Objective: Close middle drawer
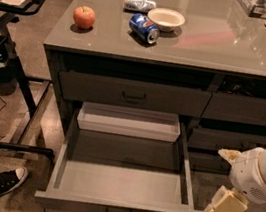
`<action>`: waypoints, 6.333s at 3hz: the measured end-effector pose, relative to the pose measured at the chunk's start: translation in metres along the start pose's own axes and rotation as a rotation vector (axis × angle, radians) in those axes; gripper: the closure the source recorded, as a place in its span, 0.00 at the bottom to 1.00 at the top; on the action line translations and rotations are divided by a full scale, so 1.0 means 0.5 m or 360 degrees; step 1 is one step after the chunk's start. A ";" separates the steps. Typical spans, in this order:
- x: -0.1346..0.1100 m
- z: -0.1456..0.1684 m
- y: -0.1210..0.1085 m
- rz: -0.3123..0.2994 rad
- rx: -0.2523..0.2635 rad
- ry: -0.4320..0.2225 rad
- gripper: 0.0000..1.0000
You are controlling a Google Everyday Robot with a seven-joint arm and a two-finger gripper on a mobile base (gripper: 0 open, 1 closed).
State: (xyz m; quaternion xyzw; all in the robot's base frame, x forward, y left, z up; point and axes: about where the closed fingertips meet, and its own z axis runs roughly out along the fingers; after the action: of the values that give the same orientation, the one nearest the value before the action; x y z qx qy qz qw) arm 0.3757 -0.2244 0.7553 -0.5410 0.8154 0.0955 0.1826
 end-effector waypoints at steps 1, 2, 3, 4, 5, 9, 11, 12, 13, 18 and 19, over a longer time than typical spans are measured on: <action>0.044 0.060 0.035 0.0024 -0.0036 -0.0035 0.00; 0.123 0.209 0.112 0.0106 -0.0128 -0.0050 0.00; 0.192 0.365 0.189 0.0184 -0.0206 -0.0079 0.18; 0.206 0.493 0.214 0.0190 -0.0240 -0.0159 0.41; 0.209 0.601 0.201 0.0192 -0.0257 -0.0216 0.64; 0.130 0.739 0.082 0.0099 -0.0227 -0.0379 0.37; 0.096 0.739 0.050 0.0047 -0.0184 -0.0407 0.00; 0.069 0.744 0.029 0.0007 -0.0163 -0.0427 0.00; 0.008 0.757 -0.022 -0.0071 -0.0128 -0.0479 0.00; -0.024 0.745 -0.325 -0.0128 0.0247 -0.0434 0.66; -0.043 0.751 -0.398 -0.0132 0.0283 -0.0405 0.63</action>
Offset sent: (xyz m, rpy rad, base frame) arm -0.0946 0.0172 -0.2607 0.1132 0.1364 -0.0944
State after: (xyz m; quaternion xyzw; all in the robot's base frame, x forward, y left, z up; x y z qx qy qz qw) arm 0.6388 -0.1523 0.4285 -0.5394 0.7679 0.0832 0.3354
